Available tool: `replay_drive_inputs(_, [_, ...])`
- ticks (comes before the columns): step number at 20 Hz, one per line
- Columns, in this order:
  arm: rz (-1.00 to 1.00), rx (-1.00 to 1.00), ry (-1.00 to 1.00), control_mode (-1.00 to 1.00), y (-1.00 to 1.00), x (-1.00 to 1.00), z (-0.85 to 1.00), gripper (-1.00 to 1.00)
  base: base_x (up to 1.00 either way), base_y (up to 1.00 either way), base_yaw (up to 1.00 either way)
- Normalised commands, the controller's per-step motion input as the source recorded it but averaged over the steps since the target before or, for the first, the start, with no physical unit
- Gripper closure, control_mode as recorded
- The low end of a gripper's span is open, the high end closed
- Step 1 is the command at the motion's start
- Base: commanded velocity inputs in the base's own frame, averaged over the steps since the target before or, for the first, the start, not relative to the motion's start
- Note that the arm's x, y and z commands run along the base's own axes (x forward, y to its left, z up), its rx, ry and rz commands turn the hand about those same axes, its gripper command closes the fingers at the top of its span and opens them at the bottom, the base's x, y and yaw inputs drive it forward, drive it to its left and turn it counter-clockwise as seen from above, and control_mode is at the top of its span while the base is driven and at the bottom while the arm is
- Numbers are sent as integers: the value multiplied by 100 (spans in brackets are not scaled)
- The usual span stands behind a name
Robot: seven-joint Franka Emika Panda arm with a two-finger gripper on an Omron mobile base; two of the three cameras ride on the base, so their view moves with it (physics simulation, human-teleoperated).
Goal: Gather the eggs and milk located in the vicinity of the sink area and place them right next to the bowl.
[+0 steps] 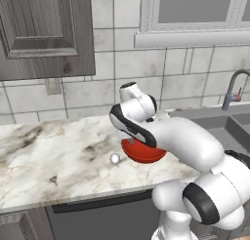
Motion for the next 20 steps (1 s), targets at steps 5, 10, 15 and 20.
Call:
replay_drive_inputs(5, [-16,19,18,-100,-90,-28,55,-100,0,0,0])
replay_drive_inputs(10, [-16,17,19,-100,-65,-32,15,-100,0,0,0])
replay_drive_inputs(15, [1,1,2,-100,-11,-73,37,-100,0,0,0])
replay_drive_inputs(20, [1,-3,-5,-100,-1,-23,27,-100,0,0,0])
